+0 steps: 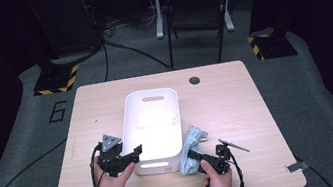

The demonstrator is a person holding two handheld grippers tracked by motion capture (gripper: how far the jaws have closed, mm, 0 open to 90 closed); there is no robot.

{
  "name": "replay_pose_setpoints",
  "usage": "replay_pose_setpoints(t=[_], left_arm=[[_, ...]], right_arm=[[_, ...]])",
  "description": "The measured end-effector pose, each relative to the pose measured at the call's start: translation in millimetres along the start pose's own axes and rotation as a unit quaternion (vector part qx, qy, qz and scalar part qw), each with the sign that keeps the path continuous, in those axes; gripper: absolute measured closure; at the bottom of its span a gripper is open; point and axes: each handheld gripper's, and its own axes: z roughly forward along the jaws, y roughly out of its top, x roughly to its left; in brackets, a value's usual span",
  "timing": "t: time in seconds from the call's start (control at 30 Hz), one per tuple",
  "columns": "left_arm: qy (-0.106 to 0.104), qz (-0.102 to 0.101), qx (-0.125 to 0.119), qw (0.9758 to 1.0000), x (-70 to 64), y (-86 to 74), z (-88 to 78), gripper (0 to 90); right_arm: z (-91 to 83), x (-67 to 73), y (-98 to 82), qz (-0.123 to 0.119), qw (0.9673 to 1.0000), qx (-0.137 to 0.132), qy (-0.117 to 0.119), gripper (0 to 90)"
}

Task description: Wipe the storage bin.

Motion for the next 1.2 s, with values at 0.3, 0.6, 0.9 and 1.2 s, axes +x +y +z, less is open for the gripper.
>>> replay_pose_setpoints(t=[0.3, 0.6, 0.9, 1.2], left_arm=[[-0.003, -0.009, -0.001, 1.0, -1.3, -0.8, 1.3, 33.2], [-0.003, -0.014, -0.002, 0.9999, -2.4, -1.2, 2.8, 30.2], [-0.023, -0.005, 0.0, 0.9997, 0.1, 0.1, 4.6, 27.9], [-0.043, 0.009, 0.021, 0.9988, 9.0, 7.3, -1.0, 35.2]], right_arm=[[13.7, -25.1, -1.0, 0.001, 0.9983, 0.029, -0.051, 67.5], [12.4, -24.5, 4.0, 0.054, 0.998, 0.027, -0.017, 68.0], [2.2, -10.7, 19.4, 0.031, 0.9989, 0.007, 0.033, 65.7], [-21.4, -15.0, 38.6, 0.019, 0.9992, -0.029, 0.021, 64.5]])
